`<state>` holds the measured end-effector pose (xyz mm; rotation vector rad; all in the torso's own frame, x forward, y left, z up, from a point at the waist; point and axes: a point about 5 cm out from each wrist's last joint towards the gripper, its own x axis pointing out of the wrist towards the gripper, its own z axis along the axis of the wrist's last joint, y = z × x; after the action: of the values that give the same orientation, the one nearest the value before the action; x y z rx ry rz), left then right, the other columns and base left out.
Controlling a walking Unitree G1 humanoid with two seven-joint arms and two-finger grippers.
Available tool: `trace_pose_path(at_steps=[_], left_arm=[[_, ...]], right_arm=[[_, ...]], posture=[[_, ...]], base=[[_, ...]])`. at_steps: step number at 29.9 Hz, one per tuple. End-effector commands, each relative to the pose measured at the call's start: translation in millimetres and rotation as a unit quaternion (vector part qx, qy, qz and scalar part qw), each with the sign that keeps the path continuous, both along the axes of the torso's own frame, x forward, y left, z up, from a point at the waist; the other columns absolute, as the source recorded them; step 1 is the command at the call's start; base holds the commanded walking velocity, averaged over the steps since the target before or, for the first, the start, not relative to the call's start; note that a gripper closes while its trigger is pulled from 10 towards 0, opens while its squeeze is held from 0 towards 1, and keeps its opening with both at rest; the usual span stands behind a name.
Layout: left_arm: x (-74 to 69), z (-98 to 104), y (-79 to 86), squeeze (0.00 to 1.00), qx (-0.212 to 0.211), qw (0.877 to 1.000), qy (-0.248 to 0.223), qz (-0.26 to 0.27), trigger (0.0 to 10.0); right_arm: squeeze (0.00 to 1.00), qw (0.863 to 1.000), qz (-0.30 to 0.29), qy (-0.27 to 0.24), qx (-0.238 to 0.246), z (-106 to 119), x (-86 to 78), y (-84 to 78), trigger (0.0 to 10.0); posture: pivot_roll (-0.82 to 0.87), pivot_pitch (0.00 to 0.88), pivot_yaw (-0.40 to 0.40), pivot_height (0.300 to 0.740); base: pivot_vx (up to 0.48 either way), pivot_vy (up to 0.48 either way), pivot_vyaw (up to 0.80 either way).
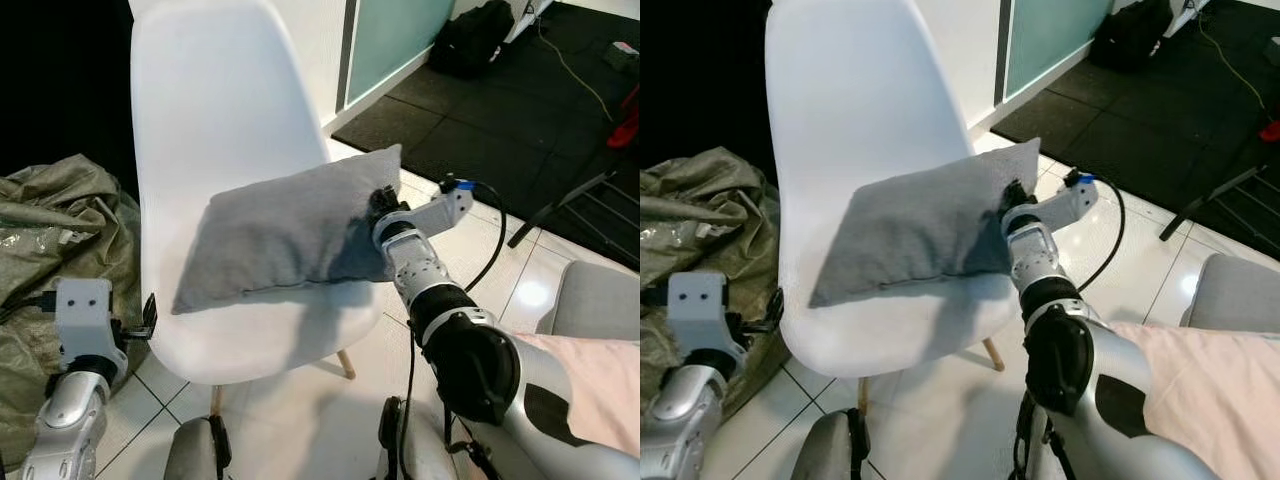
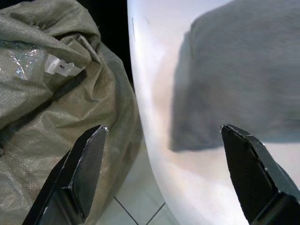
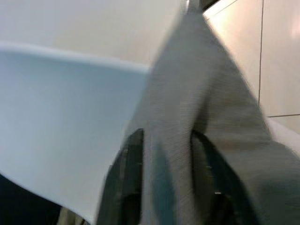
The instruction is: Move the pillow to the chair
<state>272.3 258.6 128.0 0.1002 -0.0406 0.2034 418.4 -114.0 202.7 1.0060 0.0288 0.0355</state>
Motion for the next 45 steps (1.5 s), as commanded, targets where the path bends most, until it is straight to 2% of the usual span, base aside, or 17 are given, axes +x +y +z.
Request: trace_pose_path(at_steps=[1,8,12,16,18,19,20,21,25,28,31,35,40,41,42,44,45], left_arm=[[-1.8,-6.1,-1.4,0.00,0.002,1.000,0.017,0.004,10.0],[9.9,-3.6,-8.7,0.00,-0.007,1.000,0.019,0.000,10.0],[15.7,-4.0,-11.6,0.00,-0.010,1.000,0.018,0.001,10.0],[20.1,-8.0,-10.3,0.00,-0.012,1.000,0.024,0.010,10.0],[23.7,-18.9,-3.2,0.00,-0.014,0.998,0.047,0.028,10.0],[23.7,-18.9,-3.2,0.00,-0.014,0.998,0.047,0.028,10.0],[24.4,-25.0,1.4,0.00,-0.014,0.997,0.060,0.039,10.0],[24.8,-30.4,5.9,0.00,-0.011,0.996,0.074,0.052,10.0],[24.8,-37.2,14.3,0.00,-0.016,0.993,0.091,0.077,10.0],[17.1,-55.3,40.6,0.00,-0.037,0.979,0.132,0.153,10.0],[13.2,-65.7,48.1,0.00,-0.048,0.970,0.159,0.177,10.0],[12.8,-69.4,48.7,0.00,-0.048,0.968,0.171,0.179,10.0],[11.6,-93.1,35.7,0.00,-0.038,0.962,0.220,0.157,10.0],[9.3,-101.9,29.1,0.00,-0.033,0.959,0.241,0.148,10.0],[9.3,-101.9,29.1,0.00,-0.033,0.959,0.241,0.148,10.0],[3.0,-118.1,16.3,0.00,-0.033,0.952,0.276,0.129,10.0],[-1.9,-126.8,8.9,0.00,-0.028,0.950,0.289,0.116,10.0]], right_arm=[[1.00,1.000,0.016,0.003,-0.012,-5.5,-1.7,5.3,10.0],[1.00,0.988,0.071,-0.013,-0.134,-10.3,-4.6,18.5,10.0],[1.00,0.983,0.075,-0.019,-0.164,-10.3,-4.6,16.3,10.0],[1.00,0.977,0.062,-0.031,-0.202,-7.4,-3.3,3.2,10.0],[1.00,0.962,0.035,-0.025,-0.271,-9.1,-3.1,-22.5,10.0],[1.00,0.962,0.035,-0.025,-0.271,-9.1,-3.1,-22.5,10.0],[1.00,0.959,0.023,-0.019,-0.284,-11.4,-3.9,-34.4,10.0],[0.00,0.958,0.015,-0.015,-0.287,-14.0,-5.1,-44.7,10.0],[0.00,0.959,0.014,-0.014,-0.283,-19.1,-7.8,-57.7,10.0],[0.00,0.958,0.029,-0.004,-0.287,-41.7,-18.3,-75.7,10.0],[0.00,0.956,0.040,0.010,-0.291,-56.8,-24.5,-76.9,10.0],[0.00,0.955,0.044,0.015,-0.292,-62.1,-26.6,-75.8,10.0],[0.00,0.946,0.115,0.016,-0.302,-81.4,-32.7,-40.8,10.0],[0.00,0.937,0.142,0.014,-0.318,-86.6,-35.1,-28.1,10.0],[0.00,0.937,0.142,0.014,-0.318,-86.6,-35.1,-28.1,10.0],[0.00,0.927,0.175,0.018,-0.332,-97.8,-41.1,-9.5,10.0],[0.00,0.917,0.202,0.019,-0.344,-105.3,-46.0,2.5,10.0]], posture=[[0.12,0.280,-0.037,0.510],[0.07,0.246,-0.047,0.510],[0.05,0.225,-0.051,0.510],[0.03,0.197,-0.051,0.510],[0.01,0.172,-0.047,0.510],[0.01,0.172,-0.047,0.510],[0.00,0.166,-0.046,0.510],[-0.01,0.155,-0.046,0.510],[-0.02,0.139,-0.042,0.510],[-0.04,0.113,-0.036,0.525],[-0.06,0.095,-0.033,0.535],[-0.06,0.090,-0.032,0.540],[-0.07,0.058,-0.038,0.560],[-0.07,0.048,-0.048,0.565],[-0.07,0.048,-0.048,0.565],[-0.07,0.044,-0.052,0.575],[-0.07,0.038,-0.057,0.585]], base=[[0.000,0.000,0.00],[0.000,0.000,0.00],[0.000,0.000,0.00],[0.000,0.000,0.00],[0.000,0.000,0.00],[0.000,0.000,0.00],[0.000,0.000,0.00],[0.000,0.000,0.00],[0.000,0.000,0.00],[0.000,0.000,0.00],[0.000,0.000,0.00],[-0.240,0.000,0.00],[-0.096,0.000,0.00],[0.000,0.000,0.00],[0.000,0.000,0.00],[0.000,0.000,0.00],[0.000,0.000,0.00]])
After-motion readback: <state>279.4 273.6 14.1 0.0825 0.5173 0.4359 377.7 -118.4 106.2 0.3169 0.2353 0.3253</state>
